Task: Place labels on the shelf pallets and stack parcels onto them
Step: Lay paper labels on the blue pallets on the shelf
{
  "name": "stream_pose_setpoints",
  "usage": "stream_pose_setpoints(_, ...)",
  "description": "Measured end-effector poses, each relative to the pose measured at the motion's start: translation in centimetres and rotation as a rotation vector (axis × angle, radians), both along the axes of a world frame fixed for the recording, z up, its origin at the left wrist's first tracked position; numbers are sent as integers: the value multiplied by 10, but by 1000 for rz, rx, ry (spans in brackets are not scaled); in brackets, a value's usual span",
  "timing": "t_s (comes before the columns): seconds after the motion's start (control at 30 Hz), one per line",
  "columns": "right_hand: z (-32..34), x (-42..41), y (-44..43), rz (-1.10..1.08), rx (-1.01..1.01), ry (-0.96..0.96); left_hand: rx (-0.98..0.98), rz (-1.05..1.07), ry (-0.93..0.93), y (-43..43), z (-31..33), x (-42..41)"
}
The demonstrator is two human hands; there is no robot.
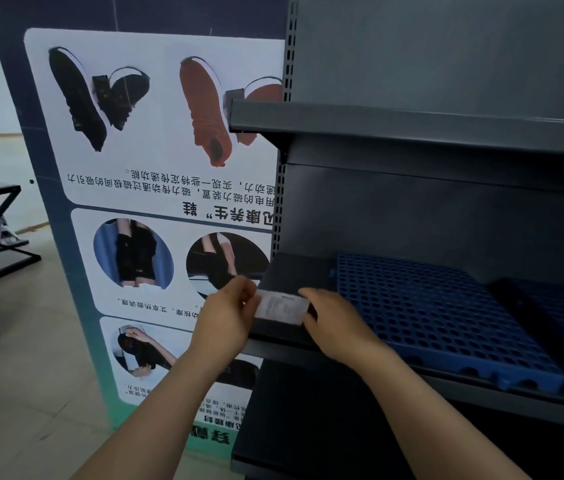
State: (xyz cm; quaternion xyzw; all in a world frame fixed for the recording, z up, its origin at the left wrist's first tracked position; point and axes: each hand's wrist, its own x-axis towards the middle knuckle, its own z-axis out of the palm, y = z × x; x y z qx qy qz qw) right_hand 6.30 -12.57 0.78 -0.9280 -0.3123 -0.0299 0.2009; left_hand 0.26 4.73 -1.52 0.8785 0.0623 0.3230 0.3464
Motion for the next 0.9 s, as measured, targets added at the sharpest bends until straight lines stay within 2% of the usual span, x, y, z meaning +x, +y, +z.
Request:
stream_pose_setpoints(0.27,32,7,-69,-155,210,-15,-22,-96,-91,-64,39,18)
stream_pose_setpoints(0.43,39,15,-132,-269,380,15,-50,-155,-1,-118,34,40)
stream_pose_setpoints(0.67,27,23,-203,-359,365,25,13,-203,192,-187,23,59)
stream_pose_setpoints(0.9,6,29,-233,-405,263,83,253,-119,274,-218,11,62)
